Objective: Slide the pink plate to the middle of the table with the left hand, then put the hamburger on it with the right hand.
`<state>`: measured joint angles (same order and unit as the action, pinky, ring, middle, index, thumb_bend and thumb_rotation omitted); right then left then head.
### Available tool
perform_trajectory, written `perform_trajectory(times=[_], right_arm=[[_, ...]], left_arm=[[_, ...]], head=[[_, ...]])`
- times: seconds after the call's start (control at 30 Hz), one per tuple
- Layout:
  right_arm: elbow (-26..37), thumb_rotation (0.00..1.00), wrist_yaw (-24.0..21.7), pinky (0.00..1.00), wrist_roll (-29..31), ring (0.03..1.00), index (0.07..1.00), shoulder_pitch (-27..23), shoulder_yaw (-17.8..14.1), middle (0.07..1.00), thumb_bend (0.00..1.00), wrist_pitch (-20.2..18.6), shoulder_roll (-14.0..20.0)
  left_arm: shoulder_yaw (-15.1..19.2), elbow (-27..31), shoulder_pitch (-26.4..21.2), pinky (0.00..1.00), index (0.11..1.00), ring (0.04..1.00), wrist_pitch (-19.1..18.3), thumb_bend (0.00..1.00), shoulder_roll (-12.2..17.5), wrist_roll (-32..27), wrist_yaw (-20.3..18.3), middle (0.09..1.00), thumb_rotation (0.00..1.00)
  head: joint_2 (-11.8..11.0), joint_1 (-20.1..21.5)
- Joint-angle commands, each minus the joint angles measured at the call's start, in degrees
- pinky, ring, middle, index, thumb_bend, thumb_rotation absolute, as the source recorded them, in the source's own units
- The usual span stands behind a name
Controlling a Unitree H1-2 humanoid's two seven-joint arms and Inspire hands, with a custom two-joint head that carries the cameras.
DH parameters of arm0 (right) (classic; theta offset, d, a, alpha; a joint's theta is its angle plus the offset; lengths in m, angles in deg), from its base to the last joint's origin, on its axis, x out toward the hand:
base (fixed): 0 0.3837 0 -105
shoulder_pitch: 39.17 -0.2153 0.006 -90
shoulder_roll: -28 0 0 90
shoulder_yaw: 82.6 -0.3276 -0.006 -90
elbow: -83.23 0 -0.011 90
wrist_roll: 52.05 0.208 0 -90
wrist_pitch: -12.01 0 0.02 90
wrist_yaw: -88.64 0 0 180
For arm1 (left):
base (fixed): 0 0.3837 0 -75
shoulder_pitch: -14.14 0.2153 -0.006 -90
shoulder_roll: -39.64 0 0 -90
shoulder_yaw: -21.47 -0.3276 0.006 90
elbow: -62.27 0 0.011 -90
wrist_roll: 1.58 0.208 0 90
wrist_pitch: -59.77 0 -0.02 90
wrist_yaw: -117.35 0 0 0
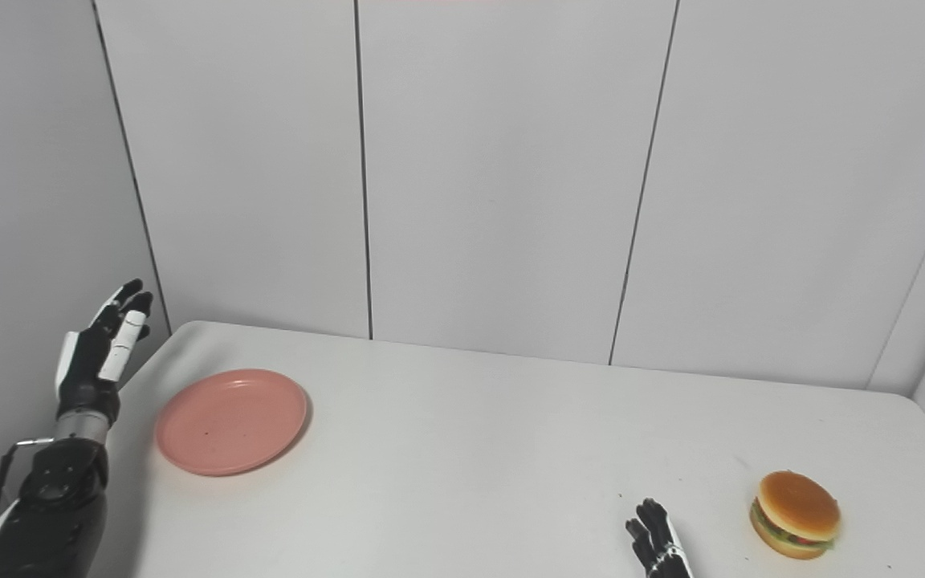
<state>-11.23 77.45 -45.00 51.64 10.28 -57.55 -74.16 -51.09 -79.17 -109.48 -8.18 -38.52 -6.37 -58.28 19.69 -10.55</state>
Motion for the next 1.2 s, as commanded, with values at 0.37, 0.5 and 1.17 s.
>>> perform_trajectory(times=[0.37, 0.5, 1.17], right_arm=[[-6.82, 1.0, 0.96, 1.0, 0.08, 0.941, 0.96, -0.53, -0.91, 0.973, 0.86, -6.07, 0.91], [-6.75, 1.0, 0.9, 0.99, 0.33, 0.935, 0.961, -0.48, -0.95, 0.971, 0.86, -6.26, 1.01], [-5.69, 1.0, 1.03, 0.99, 0.19, 0.933, 0.953, 0.19, -0.8, 0.969, 0.85, -6.61, 1.07]], left_arm=[[0.52, -13.93, -7.25, 0.87, 0.829, 0.872, 4.87, 0.91, 1.59, -3.36, -1.98, 0.864, 0.79], [-0.1, -15.27, -7.46, 0.9, 0.836, 0.879, 4.87, 0.84, 1.62, -3.32, -2.17, 0.871, 0.8], [-3.28, -19.83, -7.32, 0.95, 0.925, 0.941, 4.81, 0.75, -0.75, -4.02, -5.36, 0.931, 0.84]], head=[[0.79, 0.04], [0.87, 0.11], [1.74, 0.78]])
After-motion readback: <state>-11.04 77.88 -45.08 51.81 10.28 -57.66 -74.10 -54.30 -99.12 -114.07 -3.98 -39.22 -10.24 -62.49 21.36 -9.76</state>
